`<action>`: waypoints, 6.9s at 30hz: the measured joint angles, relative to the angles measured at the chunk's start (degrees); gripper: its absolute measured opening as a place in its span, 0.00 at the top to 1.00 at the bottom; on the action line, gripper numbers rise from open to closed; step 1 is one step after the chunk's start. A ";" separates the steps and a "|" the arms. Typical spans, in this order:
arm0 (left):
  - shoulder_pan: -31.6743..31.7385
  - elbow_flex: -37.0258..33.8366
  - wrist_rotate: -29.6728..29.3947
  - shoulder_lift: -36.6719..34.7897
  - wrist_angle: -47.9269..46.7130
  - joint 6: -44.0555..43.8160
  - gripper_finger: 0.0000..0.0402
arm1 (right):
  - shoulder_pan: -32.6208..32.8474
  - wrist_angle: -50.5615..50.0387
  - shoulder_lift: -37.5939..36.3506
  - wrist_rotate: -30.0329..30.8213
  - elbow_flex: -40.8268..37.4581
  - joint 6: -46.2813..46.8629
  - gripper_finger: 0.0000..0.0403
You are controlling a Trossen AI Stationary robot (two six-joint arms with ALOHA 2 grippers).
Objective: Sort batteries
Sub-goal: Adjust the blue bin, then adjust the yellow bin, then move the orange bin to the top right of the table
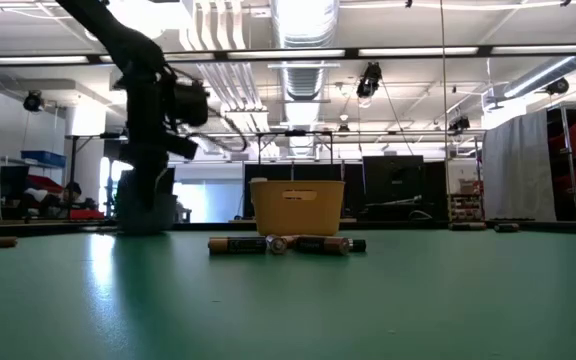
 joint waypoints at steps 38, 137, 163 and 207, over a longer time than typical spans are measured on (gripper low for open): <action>-19.16 -9.75 -1.97 -9.60 9.72 0.79 0.96 | 0.39 -6.57 0.30 4.97 -0.74 4.68 0.43; -24.98 -23.67 20.74 -56.04 42.89 -47.68 0.46 | -18.80 53.50 11.09 -32.16 -41.44 6.78 0.43; -43.18 -23.15 9.10 -52.99 51.12 -48.37 0.52 | 9.28 18.79 1.28 -5.75 -22.05 8.62 0.43; -76.13 -23.12 -34.13 -19.41 93.55 -56.82 0.52 | 56.92 4.26 6.64 -16.93 -17.53 63.55 0.43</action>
